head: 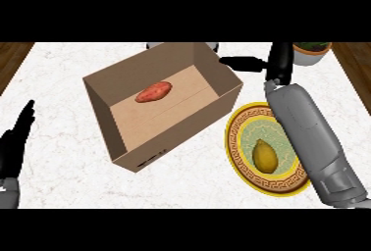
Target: Pick the sweet potato from the plate and place it in the cardboard box
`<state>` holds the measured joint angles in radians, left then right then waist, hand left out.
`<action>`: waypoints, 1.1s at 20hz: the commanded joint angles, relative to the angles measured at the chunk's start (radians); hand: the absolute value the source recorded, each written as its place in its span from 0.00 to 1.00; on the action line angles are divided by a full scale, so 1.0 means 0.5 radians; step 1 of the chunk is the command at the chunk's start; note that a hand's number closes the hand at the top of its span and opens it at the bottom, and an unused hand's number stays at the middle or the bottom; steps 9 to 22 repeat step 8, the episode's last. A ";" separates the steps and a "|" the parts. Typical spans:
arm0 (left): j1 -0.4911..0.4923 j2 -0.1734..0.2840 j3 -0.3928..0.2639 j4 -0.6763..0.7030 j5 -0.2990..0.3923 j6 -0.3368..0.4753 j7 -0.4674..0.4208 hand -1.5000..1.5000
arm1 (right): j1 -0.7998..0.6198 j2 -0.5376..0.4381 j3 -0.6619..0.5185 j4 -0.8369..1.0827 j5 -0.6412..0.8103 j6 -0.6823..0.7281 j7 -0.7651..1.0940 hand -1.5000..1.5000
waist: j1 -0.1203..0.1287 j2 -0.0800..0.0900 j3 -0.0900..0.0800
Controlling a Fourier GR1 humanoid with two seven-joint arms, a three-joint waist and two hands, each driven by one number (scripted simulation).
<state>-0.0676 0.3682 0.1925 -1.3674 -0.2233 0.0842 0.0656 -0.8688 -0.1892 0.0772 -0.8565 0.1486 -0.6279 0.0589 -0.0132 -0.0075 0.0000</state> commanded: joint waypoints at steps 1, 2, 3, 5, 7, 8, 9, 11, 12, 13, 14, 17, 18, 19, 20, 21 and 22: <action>-0.051 -0.016 -0.004 0.039 -0.039 0.030 0.010 0.50 | 0.308 -0.233 -0.001 -0.363 -0.033 0.198 0.081 0.00 | -0.025 0.000 -0.001; -0.002 -0.031 -0.002 -0.002 -0.038 0.036 0.035 0.50 | 0.440 -0.220 0.070 -0.571 0.012 0.168 0.179 0.00 | -0.029 -0.006 -0.001; -0.035 -0.048 0.002 0.086 -0.042 0.054 -0.006 0.50 | 0.505 -0.281 0.069 -0.726 -0.015 0.219 0.215 0.00 | -0.057 -0.011 -0.002; 0.001 0.034 0.083 0.095 0.021 -0.015 -0.080 0.50 | 0.733 -0.375 0.076 -0.928 -0.062 0.352 0.213 0.00 | -0.042 -0.006 -0.002; -0.079 -0.027 0.009 0.089 -0.044 0.024 0.016 0.50 | 0.893 -0.443 0.076 -1.067 -0.069 0.432 0.231 0.00 | -0.031 0.001 -0.001; -0.031 -0.041 0.016 0.122 -0.032 0.009 -0.089 0.50 | 0.833 -0.530 0.014 -1.105 -0.078 0.504 0.326 0.00 | -0.006 0.006 -0.001; -0.031 -0.041 0.016 0.122 -0.032 0.009 -0.089 0.50 | 0.833 -0.530 0.014 -1.105 -0.078 0.504 0.326 0.00 | -0.006 0.006 -0.001; -0.031 -0.041 0.016 0.122 -0.032 0.009 -0.089 0.50 | 0.833 -0.530 0.014 -1.105 -0.078 0.504 0.326 0.00 | -0.006 0.006 -0.001; -0.031 -0.041 0.016 0.122 -0.032 0.009 -0.089 0.50 | 0.833 -0.530 0.014 -1.105 -0.078 0.504 0.326 0.00 | -0.006 0.006 -0.001; -0.031 -0.041 0.016 0.122 -0.032 0.009 -0.089 0.50 | 0.833 -0.530 0.014 -1.105 -0.078 0.504 0.326 0.00 | -0.006 0.006 -0.001; -0.031 -0.041 0.016 0.122 -0.032 0.009 -0.089 0.50 | 0.833 -0.530 0.014 -1.105 -0.078 0.504 0.326 0.00 | -0.006 0.006 -0.001; -0.031 -0.041 0.016 0.122 -0.032 0.009 -0.089 0.50 | 0.833 -0.530 0.014 -1.105 -0.078 0.504 0.326 0.00 | -0.006 0.006 -0.001; -0.031 -0.041 0.016 0.122 -0.032 0.009 -0.089 0.50 | 0.833 -0.530 0.014 -1.105 -0.078 0.504 0.326 0.00 | -0.006 0.006 -0.001; -0.031 -0.041 0.016 0.122 -0.032 0.009 -0.089 0.50 | 0.833 -0.530 0.014 -1.105 -0.078 0.504 0.326 0.00 | -0.006 0.006 -0.001; -0.031 -0.041 0.016 0.122 -0.032 0.009 -0.089 0.50 | 0.833 -0.530 0.014 -1.105 -0.078 0.504 0.326 0.00 | -0.006 0.006 -0.001; -0.031 -0.041 0.016 0.122 -0.032 0.009 -0.089 0.50 | 0.833 -0.530 0.014 -1.105 -0.078 0.504 0.326 0.00 | -0.006 0.006 -0.001; -0.031 -0.041 0.016 0.122 -0.032 0.009 -0.089 0.50 | 0.833 -0.530 0.014 -1.105 -0.078 0.504 0.326 0.00 | -0.006 0.006 -0.001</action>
